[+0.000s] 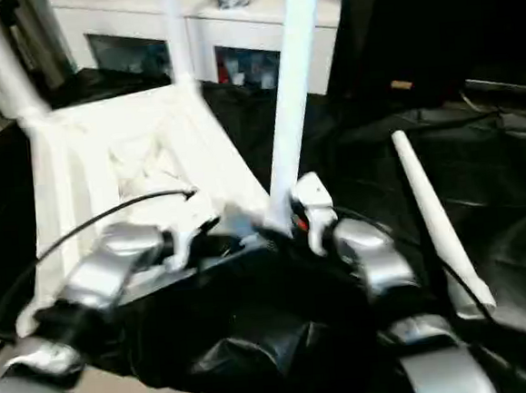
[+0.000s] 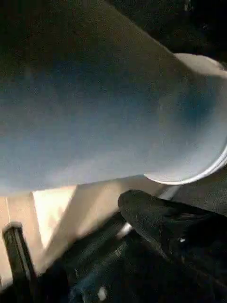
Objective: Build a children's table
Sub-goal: Rotate leg to tighten
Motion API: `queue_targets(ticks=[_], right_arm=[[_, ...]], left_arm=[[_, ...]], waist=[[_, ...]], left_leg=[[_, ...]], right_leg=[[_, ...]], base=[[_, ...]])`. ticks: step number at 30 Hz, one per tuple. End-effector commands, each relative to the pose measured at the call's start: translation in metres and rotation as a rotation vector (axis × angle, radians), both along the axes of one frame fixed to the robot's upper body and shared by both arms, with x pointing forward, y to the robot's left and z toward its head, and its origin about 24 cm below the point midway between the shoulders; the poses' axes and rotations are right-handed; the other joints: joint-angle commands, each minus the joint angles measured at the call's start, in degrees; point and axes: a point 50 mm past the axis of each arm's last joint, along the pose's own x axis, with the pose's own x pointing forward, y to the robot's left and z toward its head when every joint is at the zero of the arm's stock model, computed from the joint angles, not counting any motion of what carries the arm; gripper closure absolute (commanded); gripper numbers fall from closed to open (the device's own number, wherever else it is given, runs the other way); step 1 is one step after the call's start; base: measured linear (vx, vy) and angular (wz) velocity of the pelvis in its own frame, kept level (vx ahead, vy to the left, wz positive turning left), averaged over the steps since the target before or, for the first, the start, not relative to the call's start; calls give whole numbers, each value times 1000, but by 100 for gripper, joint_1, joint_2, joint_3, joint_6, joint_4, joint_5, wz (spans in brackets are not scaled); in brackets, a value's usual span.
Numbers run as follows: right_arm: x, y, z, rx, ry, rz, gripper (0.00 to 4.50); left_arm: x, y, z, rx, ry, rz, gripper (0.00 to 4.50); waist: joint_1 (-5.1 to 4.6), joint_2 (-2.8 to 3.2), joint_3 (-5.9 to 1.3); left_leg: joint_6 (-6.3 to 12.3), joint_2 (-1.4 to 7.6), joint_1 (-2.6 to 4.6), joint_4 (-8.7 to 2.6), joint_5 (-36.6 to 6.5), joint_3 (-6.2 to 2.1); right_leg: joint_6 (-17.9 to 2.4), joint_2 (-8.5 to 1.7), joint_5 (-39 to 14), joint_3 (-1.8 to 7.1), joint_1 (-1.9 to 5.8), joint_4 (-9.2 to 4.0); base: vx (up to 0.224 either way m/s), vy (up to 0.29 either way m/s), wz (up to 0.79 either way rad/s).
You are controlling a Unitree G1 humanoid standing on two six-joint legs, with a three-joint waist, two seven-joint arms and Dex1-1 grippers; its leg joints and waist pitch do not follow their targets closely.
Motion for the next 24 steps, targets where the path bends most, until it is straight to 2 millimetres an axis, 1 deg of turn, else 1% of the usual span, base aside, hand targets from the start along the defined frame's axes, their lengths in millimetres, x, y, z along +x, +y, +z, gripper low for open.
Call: queue_targets(ticks=[1, 2, 3, 4, 6, 7, 8, 9, 12, 15, 16, 17, 18, 19, 20, 21, 22, 23, 24], right_arm=[[-9, 10, 0, 19, 29, 145, 62], [-11, 8, 1, 19, 37, 179, 62], [-14, 7, 1, 20, 47, 209, 62], [-17, 5, 1, 19, 56, 246, 78], [-21, 3, 0, 19, 75, 280, 78], [-22, 3, 0, 19, 81, 289, 98], [-22, 3, 0, 18, 82, 292, 104], [-22, 3, 0, 19, 87, 293, 104], [-23, 4, -1, 23, 94, 294, 131], [-24, 6, -2, 25, 96, 288, 153], [-23, 7, -3, 22, 100, 268, 160], [-20, 9, -6, 18, 107, 207, 166], [-19, 9, -7, 17, 109, 195, 169], [-14, 10, -10, 13, 127, 112, 171], [-9, 12, -13, 3, 129, 29, 173], [-8, 12, -14, 0, 129, 14, 175], [-5, 13, -17, -23, 131, -58, 175], [-3, 13, -19, -40, 130, -97, 176], [-3, 13, -19, -40, 130, -97, 176]], left_arm=[[-5, -12, 7, -45, -11, -104, 450], [-6, -9, 7, -38, -5, -115, 450], [-7, -7, 7, -33, 1, -123, 450], [-7, -3, 7, -28, 8, -134, 450], [-8, 0, 7, -24, 14, -139, 450], [-8, 1, 7, -24, 16, -141, 450], [-8, 2, 7, -22, 17, -143, 450], [-8, 2, 7, -21, 18, -143, 450], [-7, 3, 8, -21, 16, -140, 450], [-6, 2, 8, -27, 10, -131, 450], [-5, 0, 8, -29, 4, -119, 450], [-3, -3, 8, -30, -11, -86, 450], [-2, -4, 8, -30, -14, -79, 450], [1, -6, 8, -30, -29, -39, 450], [5, -10, 8, -31, -44, 1, 450], [5, -10, 8, -31, -47, 8, 450], [8, -13, 8, -30, -60, 41, 450], [10, -15, 7, -29, -66, 59, 450], [10, -15, 7, -29, -66, 59, 450]], waist=[[12, -14, -308], [14, -9, -311], [22, -17, -307], [23, -17, -307], [46, -17, -308], [54, -22, -308], [59, -26, -309], [60, -25, -309], [66, -25, -311], [73, -23, -319], [77, -26, -321], [79, -35, -319], [72, -36, -311], [62, -35, -300], [45, -58, -282], [23, -50, -268], [4, -47, -258], [-28, -50, -268], [-39, -54, -262]], left_leg=[[481, 155, 4, -297, -962, 25], [447, 160, 3, -302, -973, 21], [436, 156, 10, -304, -988, 19], [437, 153, 5, -299, -997, 22], [427, 166, 11, -302, -994, 20], [420, 157, 6, -302, -973, 20], [407, 160, 6, -303, -954, 18], [396, 158, 7, -304, -951, 18], [358, 155, 8, -306, -917, 13], [366, 152, 5, -298, -847, 15], [369, 152, 7, -297, -831, 15], [365, 148, 3, -298, -828, 16], [348, 146, 0, -302, -847, 15], [302, 137, 8, -312, -934, 11], [234, 133, 15, -332, -1070, 2], [190, 128, 17, -338, -1154, 2], [104, 117, 42, -352, -1336, -15], [42, 122, 33, -360, -1319, -28], [44, 118, 23, -363, -1337, -31]], right_leg=[[-1344, -407, -593, 258, 338, -394], [-1326, -412, -667, 259, 330, -391], [-1306, -403, -704, 254, 336, -401], [-1294, -410, -745, 259, 332, -397], [-1272, -422, -774, 262, 325, -402], [-1262, -414, -785, 260, 329, -405], [-1253, -419, -805, 261, 325, -401], [-1248, -419, -822, 261, 322, -402], [-1241, -422, -837, 262, 321, -399], [-1261, -418, -685, 261, 326, -386], [-1265, -414, -649, 260, 326, -379], [-1262, -419, -660, 261, 328, -381], [-1247, -419, -702, 262, 323, -386], [-1204, -426, -902, 262, 319, -414], [-1127, -436, -1239, 258, 315, -453], [-1085, -435, -1445, 261, 296, -469], [-947, -450, -1923, 255, 287, -519], [-890, -449, -1991, 261, 295, -514], [-860, -446, -2017, 260, 298, -532]], base=[[0, 0, 0], [0, 0, 0], [0, 0, 0], [0, 0, 0], [0, 0, 0], [0, 0, 0], [0, 0, 0], [0, 0, 0], [0, 0, 0], [0, 0, 0], [0, 0, 0], [0, 0, 0], [0, 0, 0], [0, 0, 0], [0, 0, 0], [0, 0, 0], [0, 0, 0], [0, 0, 0], [0, 0, 0]])
